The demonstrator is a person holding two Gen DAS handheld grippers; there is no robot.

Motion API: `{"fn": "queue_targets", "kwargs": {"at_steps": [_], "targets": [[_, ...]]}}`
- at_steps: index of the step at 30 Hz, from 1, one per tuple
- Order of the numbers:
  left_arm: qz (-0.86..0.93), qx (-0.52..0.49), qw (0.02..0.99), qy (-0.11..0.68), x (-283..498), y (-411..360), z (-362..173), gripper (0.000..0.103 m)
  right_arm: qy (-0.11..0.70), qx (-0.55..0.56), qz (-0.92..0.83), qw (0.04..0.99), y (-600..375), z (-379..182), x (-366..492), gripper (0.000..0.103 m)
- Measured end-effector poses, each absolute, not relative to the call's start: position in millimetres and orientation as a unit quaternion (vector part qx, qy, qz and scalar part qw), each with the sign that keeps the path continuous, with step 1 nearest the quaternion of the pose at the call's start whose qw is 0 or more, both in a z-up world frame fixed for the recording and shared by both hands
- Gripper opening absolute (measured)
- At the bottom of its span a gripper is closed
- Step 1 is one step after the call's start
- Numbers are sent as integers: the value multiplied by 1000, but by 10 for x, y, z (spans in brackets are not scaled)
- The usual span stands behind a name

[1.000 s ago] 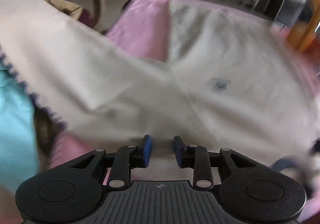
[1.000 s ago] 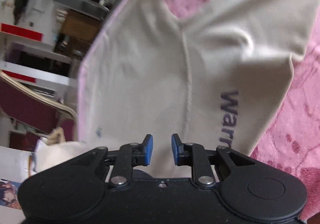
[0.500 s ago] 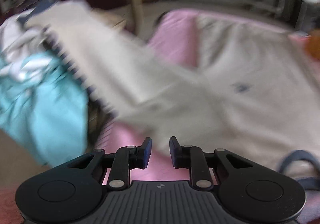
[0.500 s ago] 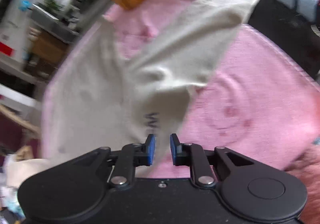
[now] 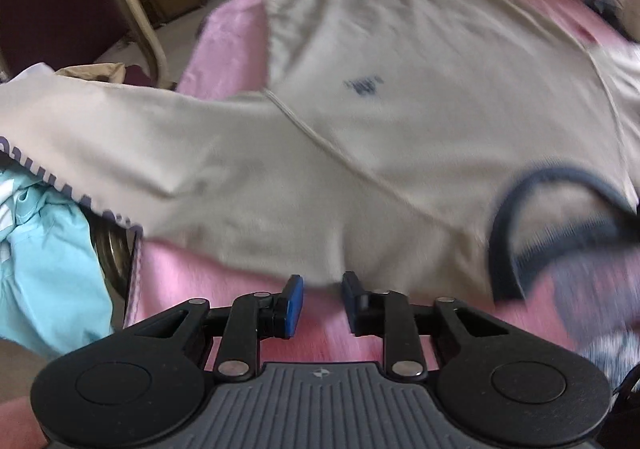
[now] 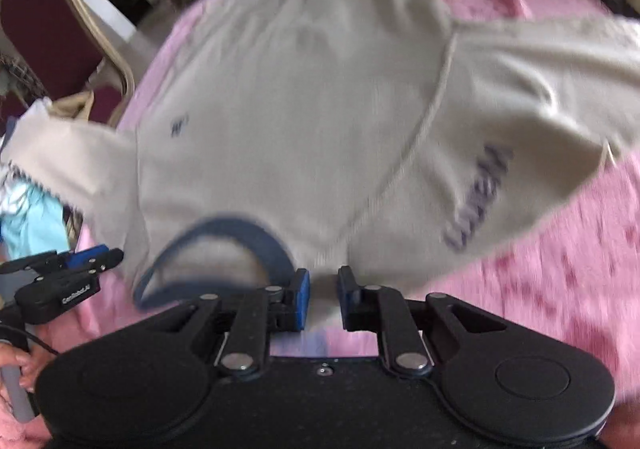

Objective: Fold clothes

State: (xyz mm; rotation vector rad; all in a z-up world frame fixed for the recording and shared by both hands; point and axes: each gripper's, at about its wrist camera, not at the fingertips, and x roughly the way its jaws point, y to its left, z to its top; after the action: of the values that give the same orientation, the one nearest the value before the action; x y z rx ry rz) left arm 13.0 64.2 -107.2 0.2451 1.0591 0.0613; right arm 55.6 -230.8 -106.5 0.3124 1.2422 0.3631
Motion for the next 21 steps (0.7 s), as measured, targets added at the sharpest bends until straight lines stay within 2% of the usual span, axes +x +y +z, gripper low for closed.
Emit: {"fn": "queue_targets", "kwargs": {"at_steps": [3,5,12,18,20,21], "targets": [[-3,94,860,501,20,712,-931,21,584,187,169,772,-2476,-895,467,22],[-12,62,870,489,35,808,-816,29,554,202,169,790,-2568,-699,457,22],[22,-22,922,387,487,1111,-241,29,415,254,177,856,-2752,41,790,26],[21,-75,931,356,1187,1207,-167,29,369,260,177,875,-2714,225,1457,30],[24,-74,927,368,1449,1186,-276,27,375,254,168,876,-2712,96,1745,42],[27,-69,924,376,1597,1175,-359,25,379,250,155,878,-2726,2,1879,44]]}}
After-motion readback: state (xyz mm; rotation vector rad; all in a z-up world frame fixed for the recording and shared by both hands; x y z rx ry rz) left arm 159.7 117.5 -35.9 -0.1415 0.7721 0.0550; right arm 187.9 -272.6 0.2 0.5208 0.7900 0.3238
